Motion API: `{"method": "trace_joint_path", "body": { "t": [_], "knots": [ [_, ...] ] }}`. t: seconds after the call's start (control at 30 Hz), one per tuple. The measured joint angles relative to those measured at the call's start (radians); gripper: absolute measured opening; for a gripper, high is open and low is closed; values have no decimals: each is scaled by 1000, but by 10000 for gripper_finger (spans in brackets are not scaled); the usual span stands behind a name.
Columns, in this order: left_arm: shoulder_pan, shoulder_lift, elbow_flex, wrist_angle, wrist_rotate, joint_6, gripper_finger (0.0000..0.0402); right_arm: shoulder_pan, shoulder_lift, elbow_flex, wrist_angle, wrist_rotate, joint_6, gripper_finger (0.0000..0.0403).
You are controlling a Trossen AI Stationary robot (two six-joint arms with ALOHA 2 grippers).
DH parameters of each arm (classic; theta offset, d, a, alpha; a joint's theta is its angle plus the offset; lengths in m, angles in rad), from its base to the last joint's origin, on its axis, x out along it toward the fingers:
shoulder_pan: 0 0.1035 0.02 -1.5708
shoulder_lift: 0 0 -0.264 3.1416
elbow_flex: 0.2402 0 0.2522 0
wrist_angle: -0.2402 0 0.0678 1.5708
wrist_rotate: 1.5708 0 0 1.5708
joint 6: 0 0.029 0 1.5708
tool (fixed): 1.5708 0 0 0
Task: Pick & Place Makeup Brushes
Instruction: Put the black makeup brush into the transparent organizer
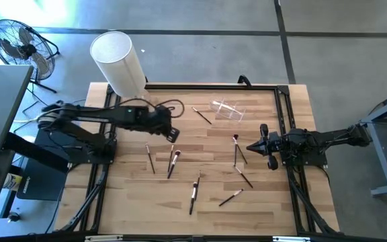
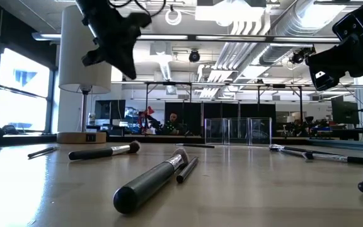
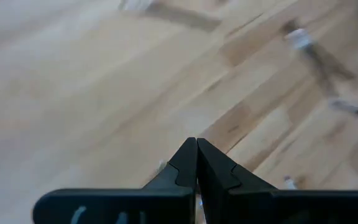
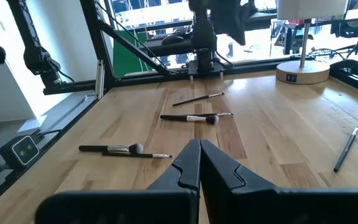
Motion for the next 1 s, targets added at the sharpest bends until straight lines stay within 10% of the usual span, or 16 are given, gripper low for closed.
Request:
{"method": "trace_joint_path", "body": {
  "t": [0.3, 1.0],
  "knots": [
    [0, 201, 9, 2, 138, -171, 1, 0, 0, 0, 4, 0, 0, 0],
    [1, 400, 9, 19, 94, -205, 67, 0, 0, 0, 15, 2, 0, 0]
  ]
}}
